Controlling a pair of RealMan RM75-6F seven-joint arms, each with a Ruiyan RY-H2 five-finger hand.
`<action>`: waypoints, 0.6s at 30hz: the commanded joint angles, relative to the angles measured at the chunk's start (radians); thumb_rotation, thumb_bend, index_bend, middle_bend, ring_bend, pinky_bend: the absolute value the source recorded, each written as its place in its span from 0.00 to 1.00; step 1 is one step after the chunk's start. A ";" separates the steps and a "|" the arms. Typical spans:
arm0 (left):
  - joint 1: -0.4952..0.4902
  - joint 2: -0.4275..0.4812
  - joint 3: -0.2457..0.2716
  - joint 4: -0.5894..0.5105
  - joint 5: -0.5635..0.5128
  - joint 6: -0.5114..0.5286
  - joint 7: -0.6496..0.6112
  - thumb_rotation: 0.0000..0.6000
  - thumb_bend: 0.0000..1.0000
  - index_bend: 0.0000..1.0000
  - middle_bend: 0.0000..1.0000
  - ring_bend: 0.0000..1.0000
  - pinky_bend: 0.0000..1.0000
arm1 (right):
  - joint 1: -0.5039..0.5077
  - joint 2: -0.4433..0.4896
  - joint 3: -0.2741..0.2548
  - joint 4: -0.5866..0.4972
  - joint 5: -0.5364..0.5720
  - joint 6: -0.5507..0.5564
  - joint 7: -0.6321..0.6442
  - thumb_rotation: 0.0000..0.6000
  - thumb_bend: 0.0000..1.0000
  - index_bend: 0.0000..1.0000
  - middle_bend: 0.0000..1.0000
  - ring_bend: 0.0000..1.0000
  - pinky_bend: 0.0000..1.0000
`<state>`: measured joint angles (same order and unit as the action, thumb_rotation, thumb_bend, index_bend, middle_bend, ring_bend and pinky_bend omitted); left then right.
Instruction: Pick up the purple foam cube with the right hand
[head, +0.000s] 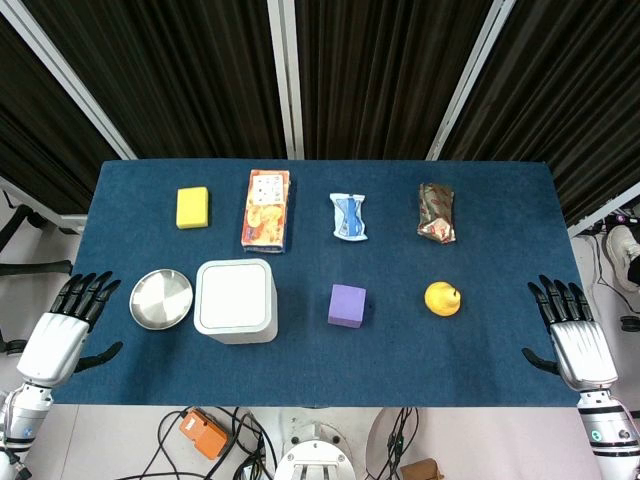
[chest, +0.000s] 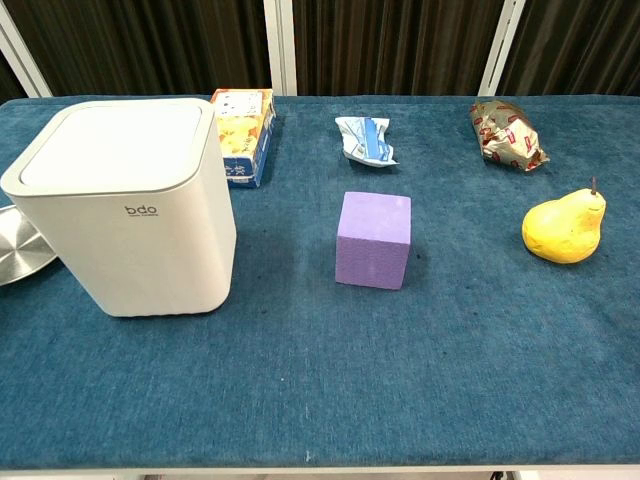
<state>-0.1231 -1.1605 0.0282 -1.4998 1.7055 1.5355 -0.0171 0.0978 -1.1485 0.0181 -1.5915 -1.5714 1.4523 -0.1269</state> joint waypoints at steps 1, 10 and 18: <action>0.000 0.002 0.003 -0.012 -0.010 -0.012 0.013 1.00 0.13 0.02 0.01 0.00 0.03 | 0.005 -0.004 -0.003 0.001 -0.008 -0.005 -0.002 1.00 0.28 0.00 0.00 0.00 0.00; 0.002 0.013 0.001 -0.027 -0.025 -0.012 0.018 1.00 0.13 0.02 0.01 0.00 0.03 | 0.203 -0.037 0.042 -0.050 -0.095 -0.220 -0.115 1.00 0.28 0.00 0.00 0.00 0.00; 0.011 0.020 -0.010 -0.041 -0.059 -0.010 0.026 1.00 0.13 0.00 0.01 0.00 0.03 | 0.495 -0.208 0.146 -0.056 0.002 -0.586 -0.233 1.00 0.28 0.00 0.00 0.00 0.00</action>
<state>-0.1130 -1.1409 0.0190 -1.5398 1.6471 1.5254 0.0094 0.4658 -1.2639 0.1085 -1.6441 -1.6223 1.0064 -0.3013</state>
